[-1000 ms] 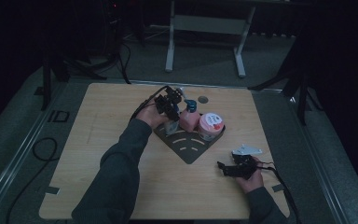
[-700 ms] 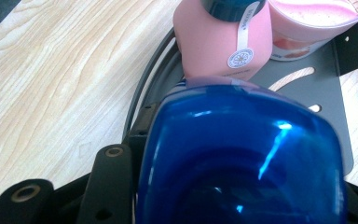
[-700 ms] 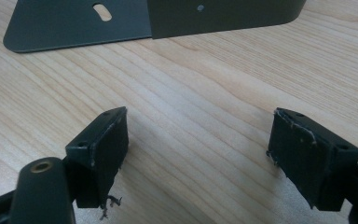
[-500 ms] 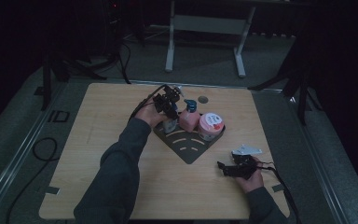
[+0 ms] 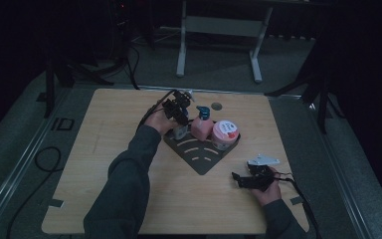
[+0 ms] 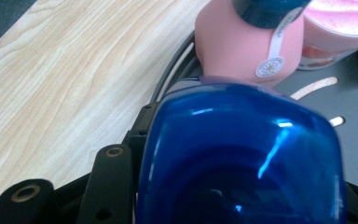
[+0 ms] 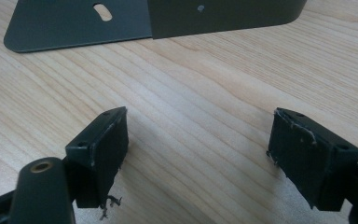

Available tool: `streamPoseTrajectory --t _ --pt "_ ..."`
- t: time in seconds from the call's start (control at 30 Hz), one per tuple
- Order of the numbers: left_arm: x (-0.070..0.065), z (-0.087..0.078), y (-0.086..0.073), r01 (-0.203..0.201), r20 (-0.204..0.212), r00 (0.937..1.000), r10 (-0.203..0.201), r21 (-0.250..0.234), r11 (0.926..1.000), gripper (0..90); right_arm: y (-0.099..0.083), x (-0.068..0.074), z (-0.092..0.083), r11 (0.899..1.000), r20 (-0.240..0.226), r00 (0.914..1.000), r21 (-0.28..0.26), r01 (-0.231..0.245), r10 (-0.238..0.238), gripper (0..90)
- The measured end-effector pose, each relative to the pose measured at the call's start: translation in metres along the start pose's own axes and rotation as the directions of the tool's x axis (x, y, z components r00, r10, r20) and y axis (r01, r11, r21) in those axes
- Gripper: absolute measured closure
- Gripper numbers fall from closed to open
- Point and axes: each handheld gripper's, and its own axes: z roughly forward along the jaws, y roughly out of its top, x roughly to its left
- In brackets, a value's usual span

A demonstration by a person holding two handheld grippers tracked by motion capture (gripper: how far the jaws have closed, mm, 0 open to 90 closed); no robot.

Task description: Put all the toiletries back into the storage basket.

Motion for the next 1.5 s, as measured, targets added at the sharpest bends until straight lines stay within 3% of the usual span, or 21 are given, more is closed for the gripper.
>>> streamPoseTrajectory --t 0.93,1.5 --pt "0.007 0.022 0.017 0.042 -0.011 0.999 -0.043 -0.034 0.9985 55.1 0.0 0.0 0.0 1.0 -0.001 1.0 0.0 0.001 -0.001 19.5" --pt "0.007 0.027 0.022 0.061 0.007 0.9981 -0.061 -0.055 0.9966 55.0 0.0 0.0 0.0 1.0 0.0 1.0 -0.002 0.002 -0.002 19.5"
